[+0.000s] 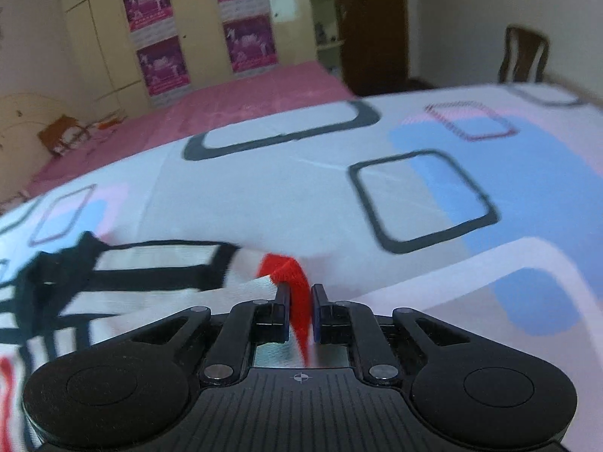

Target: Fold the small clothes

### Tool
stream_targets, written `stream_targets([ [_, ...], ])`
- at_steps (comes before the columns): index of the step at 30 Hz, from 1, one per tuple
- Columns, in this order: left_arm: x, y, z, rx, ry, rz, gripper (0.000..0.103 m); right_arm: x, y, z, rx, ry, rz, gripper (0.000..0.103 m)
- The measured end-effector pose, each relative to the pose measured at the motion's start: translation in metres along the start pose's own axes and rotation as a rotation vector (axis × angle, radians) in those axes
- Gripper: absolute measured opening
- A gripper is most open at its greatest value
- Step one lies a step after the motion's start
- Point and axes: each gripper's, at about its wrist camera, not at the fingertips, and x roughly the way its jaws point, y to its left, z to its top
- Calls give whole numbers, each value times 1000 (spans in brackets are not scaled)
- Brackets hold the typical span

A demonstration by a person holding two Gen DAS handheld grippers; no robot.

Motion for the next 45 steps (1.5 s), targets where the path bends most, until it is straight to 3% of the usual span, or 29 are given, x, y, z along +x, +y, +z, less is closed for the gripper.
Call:
stream_targets([
  [4, 0, 0, 1, 7, 4, 0, 36, -13, 15, 1, -78, -24, -17, 11],
  [8, -1, 2, 3, -8, 15, -1, 36, -45, 31, -9, -139, -63, 47, 11],
  [13, 1, 0, 5, -14, 25, 14, 37, -65, 63, -35, -224, -44, 127, 12],
  [15, 1, 0, 6, -15, 32, 18, 38, -63, 73, -47, -255, -11, 138, 15],
  [17, 1, 0, 7, -23, 43, 19, 39, -56, 79, -59, -281, 25, 126, 30],
  [19, 0, 0, 9, -24, 52, 23, 43, -57, 83, -63, -314, 7, 111, 30],
  [22, -4, 0, 10, -26, 62, 32, 56, -65, 84, -58, -270, 14, 130, 30],
  [24, -7, 2, 10, -28, 62, 50, 70, -72, 87, -59, -255, 15, 149, 30],
  [26, -10, 6, 8, -45, 64, 63, 76, -75, 97, -66, -281, 21, 159, 30],
  [28, -14, 11, 8, -58, 68, 69, 76, -70, 104, -75, -311, 63, 148, 30],
  [32, -28, 26, 6, -84, 66, 91, 76, -73, 107, -76, -298, 56, 135, 31],
  [36, -40, 44, 5, -111, 61, 110, 77, -87, 121, -76, -301, 35, 182, 31],
  [39, -52, 62, 1, -135, 56, 122, 77, -90, 138, -79, -306, 35, 215, 38],
  [41, -60, 76, -3, -156, 52, 135, 77, -92, 148, -80, -303, 27, 233, 49],
  [45, -73, 108, -11, -210, 54, 171, 77, -89, 174, -84, -314, 30, 256, 49],
])
